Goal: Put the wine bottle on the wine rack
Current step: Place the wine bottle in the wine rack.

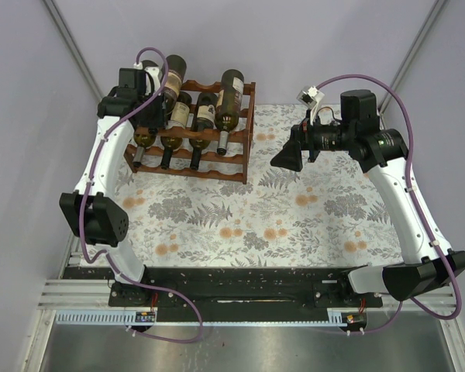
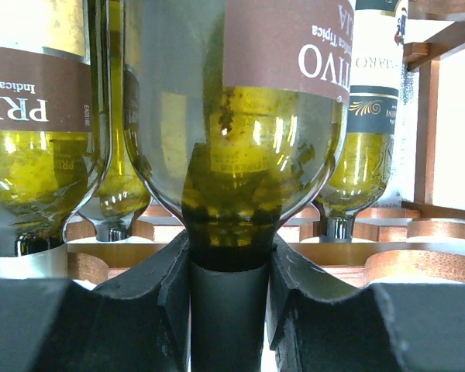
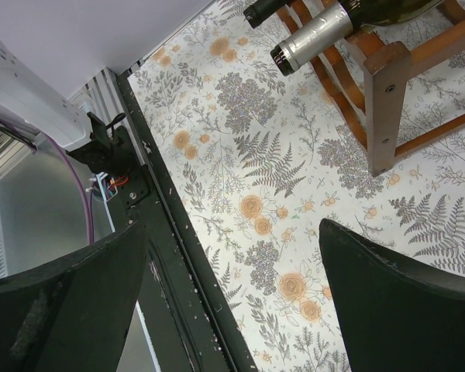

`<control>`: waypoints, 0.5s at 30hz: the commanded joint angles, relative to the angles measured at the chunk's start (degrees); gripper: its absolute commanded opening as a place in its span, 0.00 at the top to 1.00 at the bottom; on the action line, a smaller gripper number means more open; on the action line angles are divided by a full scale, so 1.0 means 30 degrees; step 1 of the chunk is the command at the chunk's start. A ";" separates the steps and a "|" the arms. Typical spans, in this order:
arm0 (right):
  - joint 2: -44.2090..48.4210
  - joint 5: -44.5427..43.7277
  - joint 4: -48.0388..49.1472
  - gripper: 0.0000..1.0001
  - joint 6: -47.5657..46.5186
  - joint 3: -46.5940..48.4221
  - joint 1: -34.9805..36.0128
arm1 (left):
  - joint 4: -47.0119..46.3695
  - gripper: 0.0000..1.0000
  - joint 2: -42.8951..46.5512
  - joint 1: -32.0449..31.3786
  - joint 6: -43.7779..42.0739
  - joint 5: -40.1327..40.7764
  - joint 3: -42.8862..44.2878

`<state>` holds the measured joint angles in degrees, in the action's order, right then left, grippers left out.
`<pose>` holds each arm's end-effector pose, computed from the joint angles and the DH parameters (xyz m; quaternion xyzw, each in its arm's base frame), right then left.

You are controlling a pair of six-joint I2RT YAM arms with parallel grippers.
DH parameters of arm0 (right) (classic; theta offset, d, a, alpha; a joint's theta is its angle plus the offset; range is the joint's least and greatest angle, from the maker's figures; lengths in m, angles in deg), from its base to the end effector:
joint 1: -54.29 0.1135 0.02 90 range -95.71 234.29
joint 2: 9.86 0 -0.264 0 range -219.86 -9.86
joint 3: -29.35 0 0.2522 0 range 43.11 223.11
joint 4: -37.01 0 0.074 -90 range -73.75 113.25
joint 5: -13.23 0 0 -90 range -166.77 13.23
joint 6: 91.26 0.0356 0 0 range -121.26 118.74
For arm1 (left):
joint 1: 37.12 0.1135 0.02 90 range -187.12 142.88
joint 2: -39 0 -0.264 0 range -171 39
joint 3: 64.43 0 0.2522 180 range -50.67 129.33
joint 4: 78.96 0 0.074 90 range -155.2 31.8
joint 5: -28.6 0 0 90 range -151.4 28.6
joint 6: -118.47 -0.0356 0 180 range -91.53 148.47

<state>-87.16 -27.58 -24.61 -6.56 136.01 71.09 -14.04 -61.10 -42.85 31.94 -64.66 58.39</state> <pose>0.2450 0.1021 0.4428 -0.3498 0.7430 0.4066 0.4003 0.3780 -0.0400 0.3972 0.0295 0.9135 -0.0584 0.4016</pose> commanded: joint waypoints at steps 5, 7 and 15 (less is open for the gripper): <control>0.0599 0.0537 0.0542 0.01 -0.0225 -0.0089 -0.0150 | -0.2082 0.92 0.0230 -0.0080 -0.0247 0.0181 0.1559; 0.0599 0.0537 0.0542 0.01 -0.0255 -0.0118 -0.0150 | -0.1994 0.91 0.0288 -0.0080 -0.0247 0.0123 0.1530; 0.0541 0.0654 0.0542 0.01 -0.0225 -0.0206 -0.0150 | -0.1788 0.83 0.0581 -0.0080 -0.0451 -0.0112 0.1295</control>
<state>-87.16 -27.53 -24.59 -6.56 135.64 71.02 -12.75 -61.71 -42.96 31.19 -64.75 58.50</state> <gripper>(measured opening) 0.993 0.378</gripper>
